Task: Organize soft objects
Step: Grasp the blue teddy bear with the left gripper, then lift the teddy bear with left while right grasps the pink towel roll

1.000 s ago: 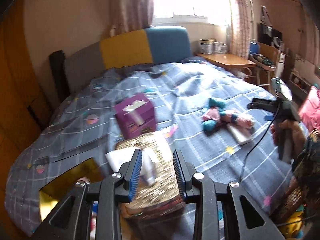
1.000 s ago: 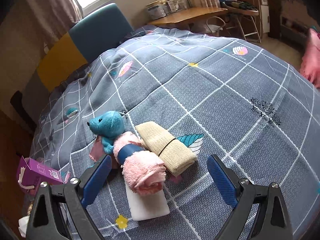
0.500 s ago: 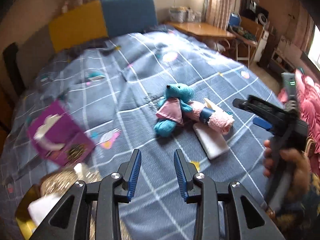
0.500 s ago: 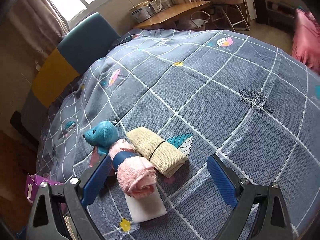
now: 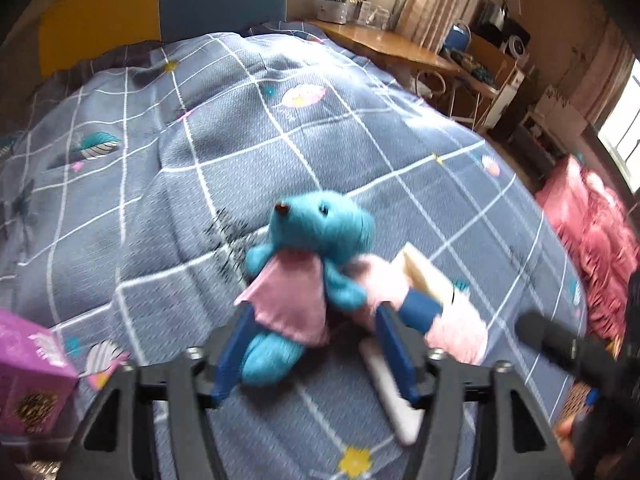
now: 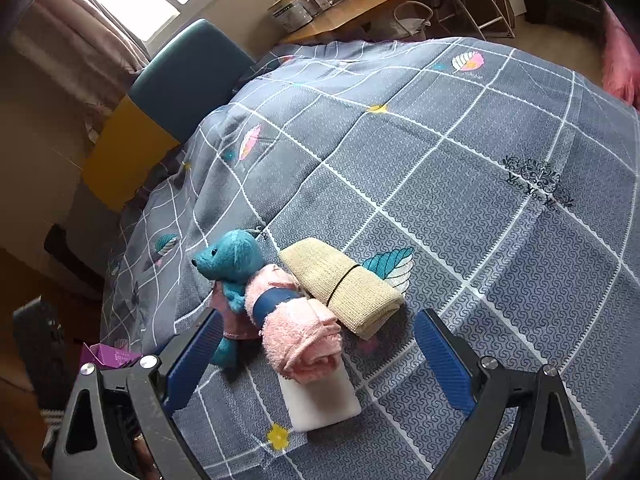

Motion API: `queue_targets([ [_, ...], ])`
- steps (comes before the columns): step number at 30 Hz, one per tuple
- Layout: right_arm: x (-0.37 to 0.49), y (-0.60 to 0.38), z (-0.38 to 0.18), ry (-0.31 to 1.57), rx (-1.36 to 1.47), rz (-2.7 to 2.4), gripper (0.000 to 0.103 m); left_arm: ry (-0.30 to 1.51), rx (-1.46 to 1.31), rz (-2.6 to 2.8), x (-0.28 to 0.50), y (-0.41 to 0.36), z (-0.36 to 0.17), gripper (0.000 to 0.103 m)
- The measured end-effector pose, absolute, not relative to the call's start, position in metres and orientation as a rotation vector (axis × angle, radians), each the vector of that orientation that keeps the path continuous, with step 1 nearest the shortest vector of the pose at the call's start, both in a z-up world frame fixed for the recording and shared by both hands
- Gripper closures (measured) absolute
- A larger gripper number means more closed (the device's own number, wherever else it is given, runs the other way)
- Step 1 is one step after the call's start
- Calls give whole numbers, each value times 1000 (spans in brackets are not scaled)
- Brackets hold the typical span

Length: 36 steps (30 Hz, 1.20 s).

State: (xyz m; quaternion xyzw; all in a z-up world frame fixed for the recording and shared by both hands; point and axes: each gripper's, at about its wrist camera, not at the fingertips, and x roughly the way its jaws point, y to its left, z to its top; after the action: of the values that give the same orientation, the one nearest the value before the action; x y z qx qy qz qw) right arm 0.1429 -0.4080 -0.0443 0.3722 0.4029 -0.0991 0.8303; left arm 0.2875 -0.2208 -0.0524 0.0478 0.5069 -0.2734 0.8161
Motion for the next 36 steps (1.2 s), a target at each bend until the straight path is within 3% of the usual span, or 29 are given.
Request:
queue_targets([
  [9, 131, -422, -40, 783, 858, -247, 6, 1171, 33, -566, 337, -241, -96, 36],
  [15, 134, -421, -44, 803, 865, -242, 6, 1189, -62, -602, 338, -230, -108, 68],
  [25, 144, -402, -37, 824, 728, -211, 11, 1170, 28, -391, 303, -181, -79, 70],
  [35, 198, -330, -37, 969, 157, -90, 13, 1158, 225, -302, 225, -165, -98, 70],
  [36, 205, -325, -45, 998, 105, -93, 17, 1166, 230, -299, 222, -167, -105, 70],
])
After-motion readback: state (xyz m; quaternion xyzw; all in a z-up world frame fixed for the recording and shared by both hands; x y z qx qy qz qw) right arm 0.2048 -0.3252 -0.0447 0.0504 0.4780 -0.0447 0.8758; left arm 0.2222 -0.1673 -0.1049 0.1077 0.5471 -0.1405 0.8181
